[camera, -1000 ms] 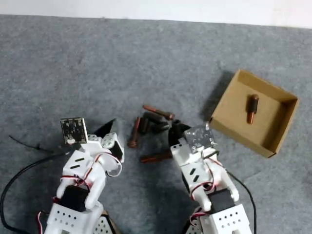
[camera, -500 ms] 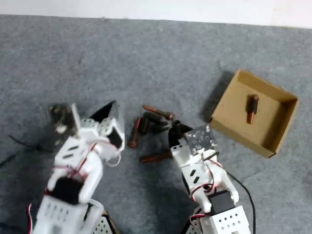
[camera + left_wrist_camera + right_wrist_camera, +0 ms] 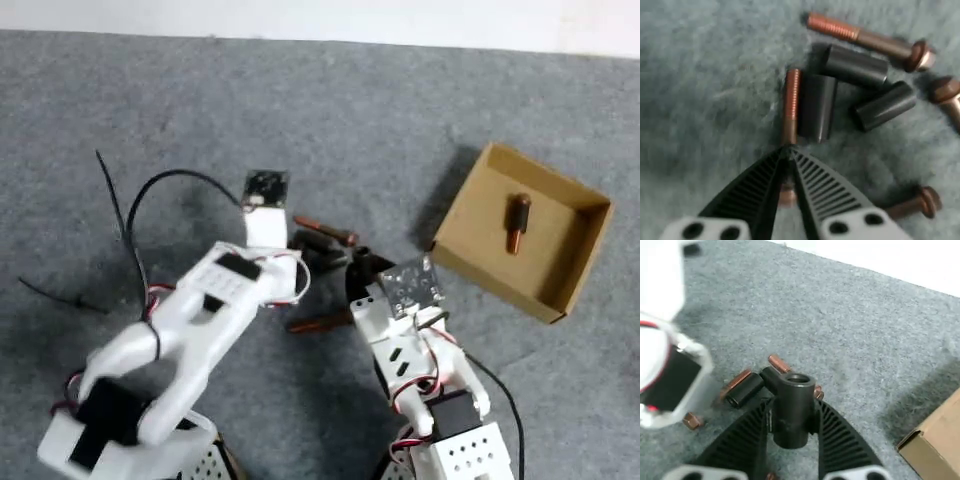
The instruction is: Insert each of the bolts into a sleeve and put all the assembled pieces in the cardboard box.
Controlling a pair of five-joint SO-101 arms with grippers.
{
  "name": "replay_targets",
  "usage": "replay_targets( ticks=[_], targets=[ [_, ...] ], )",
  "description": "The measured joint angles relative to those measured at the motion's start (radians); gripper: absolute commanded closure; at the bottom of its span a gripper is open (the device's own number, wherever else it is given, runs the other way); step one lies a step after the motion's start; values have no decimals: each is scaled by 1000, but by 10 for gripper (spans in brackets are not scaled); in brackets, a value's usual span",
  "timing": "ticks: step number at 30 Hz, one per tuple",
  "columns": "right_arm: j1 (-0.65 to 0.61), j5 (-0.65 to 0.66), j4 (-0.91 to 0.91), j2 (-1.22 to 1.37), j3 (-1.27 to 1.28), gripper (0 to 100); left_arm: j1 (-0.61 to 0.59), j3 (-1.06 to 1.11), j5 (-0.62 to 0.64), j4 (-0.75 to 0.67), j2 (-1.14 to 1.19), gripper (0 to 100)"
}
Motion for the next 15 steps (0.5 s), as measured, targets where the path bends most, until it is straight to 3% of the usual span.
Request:
replay_targets(
  ticks=[15],
  targets=[
    [0,0,0,0,0,994,-2,-63,-26,84,35,842]
  ],
)
